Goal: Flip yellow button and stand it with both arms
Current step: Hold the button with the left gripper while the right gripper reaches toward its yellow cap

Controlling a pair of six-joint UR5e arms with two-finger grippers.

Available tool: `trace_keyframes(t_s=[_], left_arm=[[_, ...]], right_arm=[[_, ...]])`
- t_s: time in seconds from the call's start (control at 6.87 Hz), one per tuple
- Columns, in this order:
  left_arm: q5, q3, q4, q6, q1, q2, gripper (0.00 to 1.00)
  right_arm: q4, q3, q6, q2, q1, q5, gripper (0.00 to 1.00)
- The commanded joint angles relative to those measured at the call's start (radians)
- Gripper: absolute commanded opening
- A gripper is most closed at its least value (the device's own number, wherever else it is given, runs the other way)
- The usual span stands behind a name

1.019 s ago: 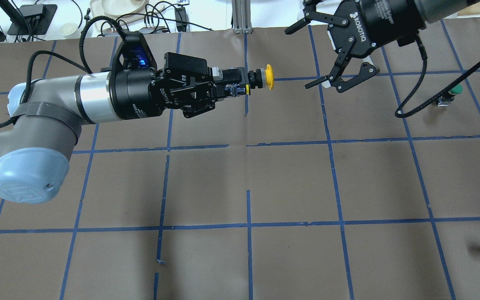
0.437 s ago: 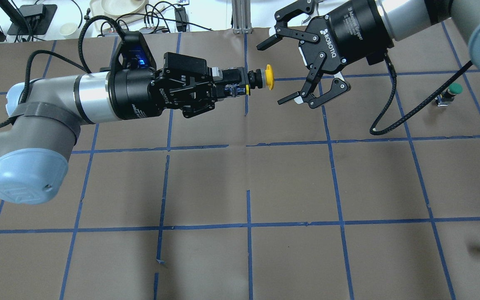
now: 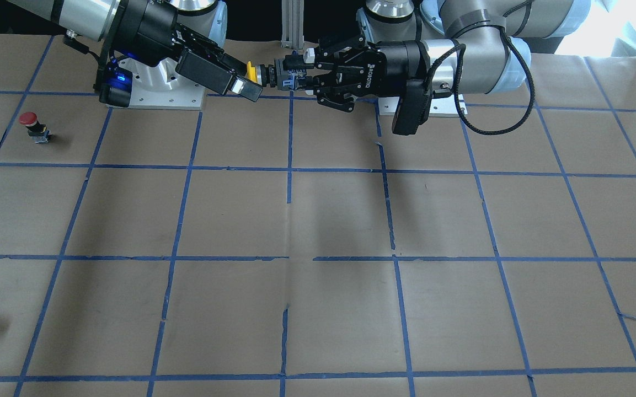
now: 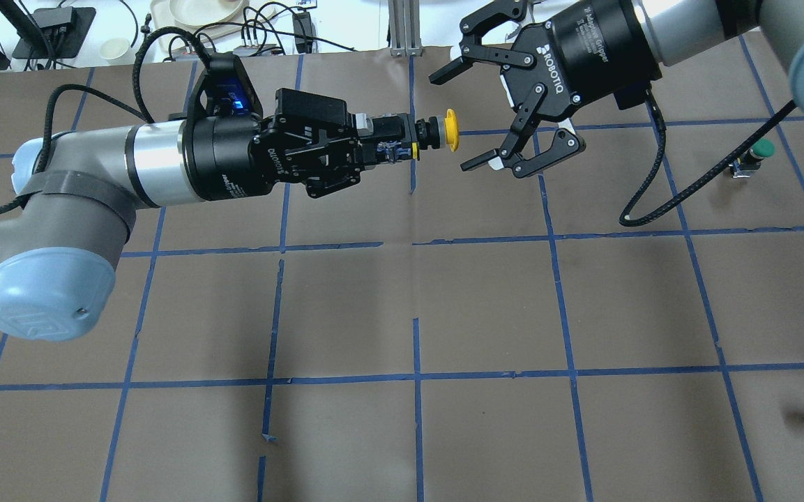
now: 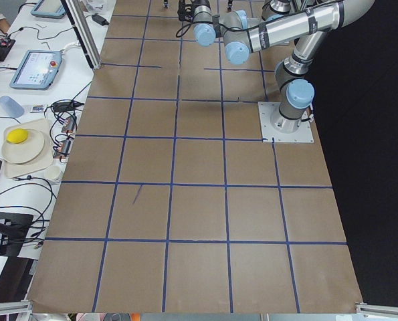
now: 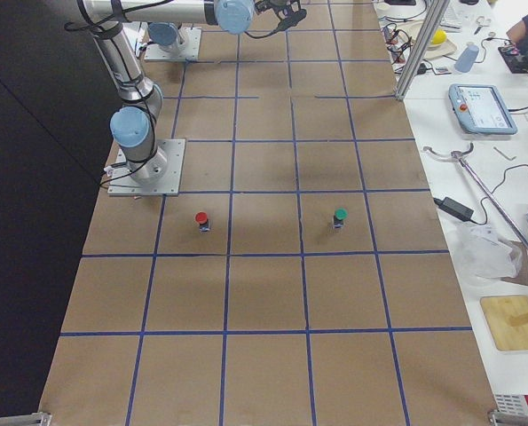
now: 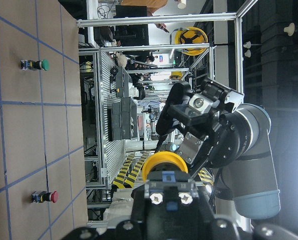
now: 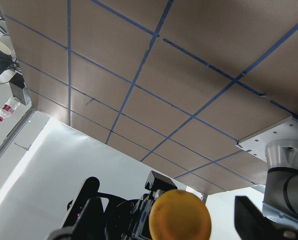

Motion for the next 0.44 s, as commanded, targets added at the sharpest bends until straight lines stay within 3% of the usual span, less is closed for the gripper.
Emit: trace_keyframes(t_s=[0.0, 0.15, 0.29], left_arm=[[0.000, 0.000, 0.000, 0.001, 0.000, 0.000, 0.19], [0.000, 0.000, 0.000, 0.002, 0.000, 0.000, 0.19], [0.000, 0.000, 0.000, 0.002, 0.000, 0.000, 0.19]], right_arm=[[0.007, 0.002, 0.001, 0.000, -0.001, 0.006, 0.45], [0.007, 0.004, 0.001, 0.000, -0.001, 0.006, 0.29], [0.007, 0.004, 0.001, 0.000, -0.001, 0.006, 0.24]])
